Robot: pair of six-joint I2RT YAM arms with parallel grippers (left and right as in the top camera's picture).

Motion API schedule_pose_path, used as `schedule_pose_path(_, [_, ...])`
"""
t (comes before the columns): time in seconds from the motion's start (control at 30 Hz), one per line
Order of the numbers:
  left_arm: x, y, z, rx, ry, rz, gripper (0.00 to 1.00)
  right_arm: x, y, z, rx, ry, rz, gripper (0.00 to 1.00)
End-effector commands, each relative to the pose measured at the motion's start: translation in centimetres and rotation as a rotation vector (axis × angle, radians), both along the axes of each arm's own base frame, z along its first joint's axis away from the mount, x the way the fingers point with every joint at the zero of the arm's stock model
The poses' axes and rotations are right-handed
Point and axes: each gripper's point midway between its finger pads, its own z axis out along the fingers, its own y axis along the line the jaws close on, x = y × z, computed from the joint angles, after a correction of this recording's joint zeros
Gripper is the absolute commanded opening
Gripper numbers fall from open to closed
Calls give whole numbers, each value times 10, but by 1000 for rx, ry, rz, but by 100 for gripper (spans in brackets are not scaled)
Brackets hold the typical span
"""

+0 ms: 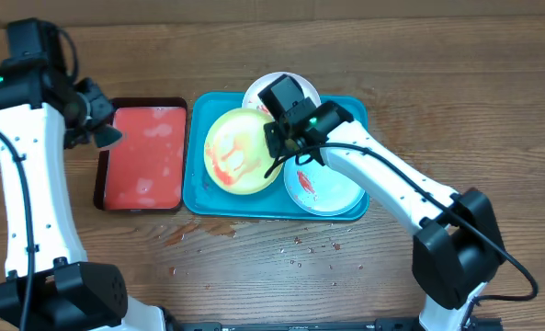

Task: Clean dirty plates on tray and stack at the side
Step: 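Lift the sponge away with the left gripper toward the red tray, then lift the yellow plate with the right gripper and carry it right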

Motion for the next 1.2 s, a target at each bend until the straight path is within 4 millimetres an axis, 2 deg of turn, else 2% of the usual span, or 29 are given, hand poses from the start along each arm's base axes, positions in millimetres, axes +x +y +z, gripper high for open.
schedule_pose_path(0.0, [-1,5,2,-32,-15,35,4,14,-11,31,-45,-105,-12,4])
schedule_pose_path(0.47, [1,7,3,-28,-22,39,4,15,-16,35,-102,-128,23,4])
schedule_pose_path(0.6, [2,8,0,-27,-14,41,4,18,-15,54,-142,-177,27,4])
schedule_pose_path(0.63, [3,9,-4,-26,-8,42,4,21,-13,69,-169,-222,27,4])
schedule_pose_path(0.73, [6,10,-11,-28,2,41,4,23,-8,88,-229,-297,61,4])
schedule_pose_path(0.9, [16,13,-21,-21,2,20,4,25,-7,115,-430,-462,74,4])
schedule_pose_path(1.17, [23,14,-49,-42,73,13,4,6,26,147,-676,-635,255,4])
